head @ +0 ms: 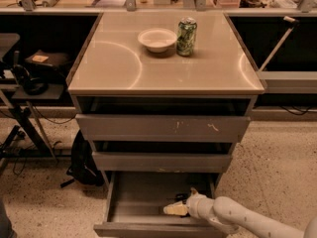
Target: Pick rxbar blueberry from bottom drawer and place on counter
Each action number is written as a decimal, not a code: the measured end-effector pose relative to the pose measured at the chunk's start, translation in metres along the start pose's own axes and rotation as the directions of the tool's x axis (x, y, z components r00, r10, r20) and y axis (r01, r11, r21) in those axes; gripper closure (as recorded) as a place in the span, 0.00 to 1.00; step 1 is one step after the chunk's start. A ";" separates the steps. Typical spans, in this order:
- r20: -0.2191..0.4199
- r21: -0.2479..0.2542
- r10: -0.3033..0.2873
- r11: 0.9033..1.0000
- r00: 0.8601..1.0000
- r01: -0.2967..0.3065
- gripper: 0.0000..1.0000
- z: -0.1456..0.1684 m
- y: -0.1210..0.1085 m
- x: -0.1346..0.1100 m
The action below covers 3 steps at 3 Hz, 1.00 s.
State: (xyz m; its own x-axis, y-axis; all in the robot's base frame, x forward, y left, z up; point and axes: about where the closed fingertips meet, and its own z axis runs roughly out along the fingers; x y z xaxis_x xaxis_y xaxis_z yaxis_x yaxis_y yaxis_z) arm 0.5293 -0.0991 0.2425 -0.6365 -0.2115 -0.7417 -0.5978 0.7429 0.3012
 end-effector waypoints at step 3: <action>-0.078 0.086 -0.020 0.996 0.997 0.027 0.00 0.036 -0.008 0.034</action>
Offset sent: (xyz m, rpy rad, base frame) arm -0.0032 0.0060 -0.0030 -0.1162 -0.0663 -0.0056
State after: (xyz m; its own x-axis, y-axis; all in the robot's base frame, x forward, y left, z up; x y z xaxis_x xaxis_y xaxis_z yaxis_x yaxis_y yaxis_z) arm 0.5300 -0.0896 0.1933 -0.6605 -0.2755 -0.6984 -0.5707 0.7887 0.2286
